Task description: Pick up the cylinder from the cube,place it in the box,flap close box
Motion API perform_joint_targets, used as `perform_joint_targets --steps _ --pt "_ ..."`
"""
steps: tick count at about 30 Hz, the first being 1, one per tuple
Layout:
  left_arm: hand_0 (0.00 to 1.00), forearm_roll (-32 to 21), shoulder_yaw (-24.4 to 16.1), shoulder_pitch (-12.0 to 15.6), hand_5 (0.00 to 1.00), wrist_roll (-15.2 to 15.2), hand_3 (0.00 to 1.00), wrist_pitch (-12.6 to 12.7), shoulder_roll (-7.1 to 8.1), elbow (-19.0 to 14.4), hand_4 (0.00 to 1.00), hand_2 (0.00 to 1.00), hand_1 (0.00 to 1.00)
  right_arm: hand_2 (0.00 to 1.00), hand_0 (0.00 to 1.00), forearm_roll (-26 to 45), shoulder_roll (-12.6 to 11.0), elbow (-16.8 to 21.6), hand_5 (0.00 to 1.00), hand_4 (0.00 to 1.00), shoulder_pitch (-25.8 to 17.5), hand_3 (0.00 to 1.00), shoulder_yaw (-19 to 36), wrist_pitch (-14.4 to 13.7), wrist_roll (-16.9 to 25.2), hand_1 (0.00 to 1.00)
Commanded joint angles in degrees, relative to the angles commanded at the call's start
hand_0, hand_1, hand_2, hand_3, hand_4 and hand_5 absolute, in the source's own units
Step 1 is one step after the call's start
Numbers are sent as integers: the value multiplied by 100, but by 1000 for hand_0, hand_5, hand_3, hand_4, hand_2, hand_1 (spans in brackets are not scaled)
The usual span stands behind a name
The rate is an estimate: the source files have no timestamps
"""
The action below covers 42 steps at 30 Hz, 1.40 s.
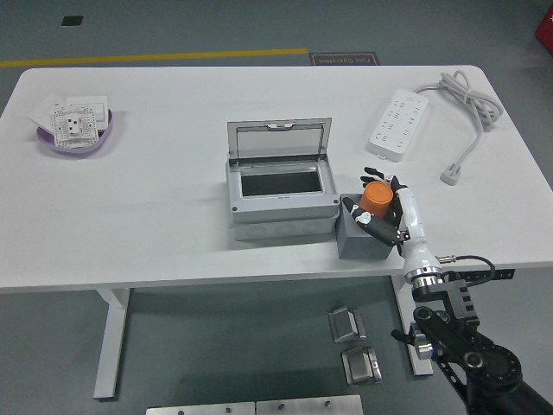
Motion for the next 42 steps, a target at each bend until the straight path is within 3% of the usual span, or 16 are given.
perform_joint_targets --steps 1,2,7,8,13,14,42 --pt "626 3 -4 -1 38 0 591 0 0 0 488 552 581 705 605 6 -1 1 2 522 0 725 -7 -7 1 686" --pt "626 10 -10 -1 39 1 590 -1 -1 0 487 552 581 683 668 9 -1 2 2 289 1 704 -14 -14 2 678" --pt "626 46 -45 1 39 1 590 -3 -4 0 487 552 581 683 668 40 -9 5 2 289 3 704 -64 -52 3 678" --pt "626 50 -48 1 37 1 590 -4 -4 0 487 552 581 673 694 46 -11 5 2 123 3 694 -73 -55 4 671" --pt "626 71 -66 0 37 1 590 -5 -8 0 487 552 581 673 694 66 -19 6 2 123 1 694 -112 -54 6 671" --pt "625 77 -72 1 36 1 590 -5 -10 0 488 552 581 661 687 64 -21 7 2 2 2 683 -115 -55 5 668" --pt "626 265 -231 8 42 2 591 -15 -37 0 491 553 582 657 686 -123 -52 79 2 2 56 667 -154 -189 -120 670"
